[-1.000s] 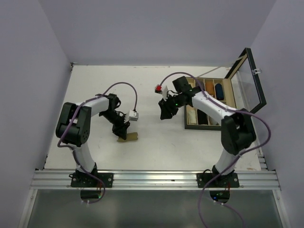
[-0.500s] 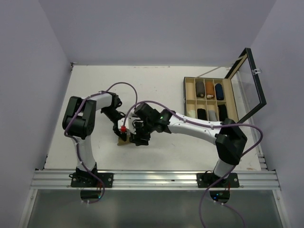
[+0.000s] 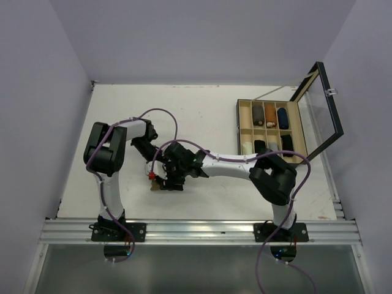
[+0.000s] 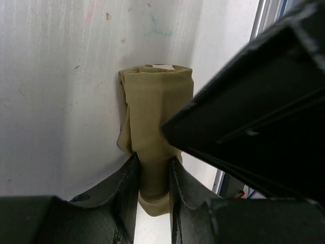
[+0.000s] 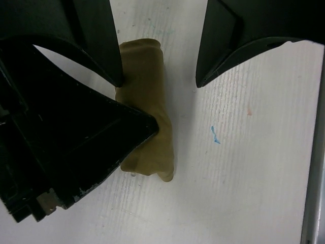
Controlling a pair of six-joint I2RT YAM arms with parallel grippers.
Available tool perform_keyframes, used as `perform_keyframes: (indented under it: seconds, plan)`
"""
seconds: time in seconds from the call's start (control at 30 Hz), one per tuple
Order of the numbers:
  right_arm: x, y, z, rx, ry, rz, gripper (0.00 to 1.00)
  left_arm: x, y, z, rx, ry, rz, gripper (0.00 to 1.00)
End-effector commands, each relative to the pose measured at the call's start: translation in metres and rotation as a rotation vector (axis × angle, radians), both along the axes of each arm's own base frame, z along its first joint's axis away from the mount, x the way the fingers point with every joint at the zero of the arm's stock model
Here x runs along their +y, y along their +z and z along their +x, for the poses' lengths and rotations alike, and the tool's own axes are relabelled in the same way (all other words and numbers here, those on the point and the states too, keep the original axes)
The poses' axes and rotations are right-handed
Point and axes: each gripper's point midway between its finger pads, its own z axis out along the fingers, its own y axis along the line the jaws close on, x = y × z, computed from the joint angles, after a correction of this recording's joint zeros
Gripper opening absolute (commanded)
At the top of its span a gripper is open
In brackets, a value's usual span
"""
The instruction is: Roll the underwear
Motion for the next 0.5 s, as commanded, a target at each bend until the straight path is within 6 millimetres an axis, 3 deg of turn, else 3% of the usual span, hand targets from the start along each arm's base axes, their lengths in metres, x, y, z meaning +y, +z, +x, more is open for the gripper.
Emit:
perform_keyframes:
  seconds: [0.0,0.3,0.47]
  plan:
    - [0.023,0.013,0.013,-0.061,0.02,0.08,0.63,0.032,-0.051,0.018,-0.131,-0.125,0.161,0.06]
    - [0.026,-0.024,0.007,-0.025,0.056,0.064,0.6,0.032,-0.052,0.019,-0.126,-0.125,0.164,0.07]
    - [0.016,-0.049,0.002,-0.007,0.076,0.018,0.56,0.032,-0.052,0.019,-0.116,-0.127,0.164,0.09]
